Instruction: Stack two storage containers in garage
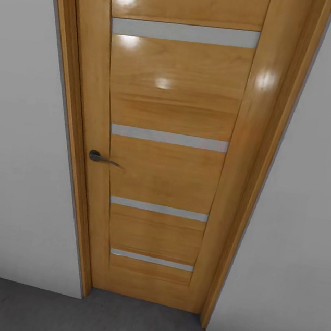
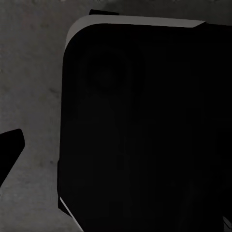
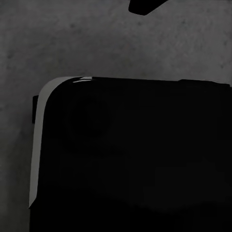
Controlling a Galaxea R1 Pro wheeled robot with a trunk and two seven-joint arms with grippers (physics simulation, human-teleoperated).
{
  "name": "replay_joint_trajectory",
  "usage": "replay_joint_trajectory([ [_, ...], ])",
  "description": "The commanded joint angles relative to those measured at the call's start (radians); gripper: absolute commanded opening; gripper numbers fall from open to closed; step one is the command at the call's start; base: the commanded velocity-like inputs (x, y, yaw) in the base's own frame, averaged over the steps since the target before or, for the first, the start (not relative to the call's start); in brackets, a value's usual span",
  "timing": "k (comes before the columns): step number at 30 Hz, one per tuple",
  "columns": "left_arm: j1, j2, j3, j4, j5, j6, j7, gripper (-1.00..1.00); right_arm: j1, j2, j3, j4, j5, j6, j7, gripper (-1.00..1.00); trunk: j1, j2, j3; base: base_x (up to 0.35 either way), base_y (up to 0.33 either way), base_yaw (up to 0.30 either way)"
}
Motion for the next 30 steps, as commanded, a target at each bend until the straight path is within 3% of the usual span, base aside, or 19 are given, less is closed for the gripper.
replay_joint_trajectory([
  [1, 0.000, 0.000, 0.000, 0.000, 0.010, 0.000, 0.000, 1.00, 0.000, 0.000, 0.001, 0.000, 0.001, -0.004, 0.000, 1.00, 0.000, 0.000, -0.001, 0.106, 0.085, 0.000],
  [16, 0.000, 0.000, 0.000, 0.000, 0.009, 0.000, -0.001, 1.00, 0.000, 0.000, 0.001, 0.000, 0.001, -0.006, 0.000, 1.00, 0.000, 0.000, -0.001, 0.201, 0.148, 0.000],
  [30, 0.000, 0.000, 0.000, 0.000, 0.009, 0.000, -0.001, 1.00, 0.000, 0.000, -0.001, -0.001, 0.001, -0.007, 0.000, 1.00, 0.000, 0.000, -0.001, 0.018, 0.005, -0.080],
])
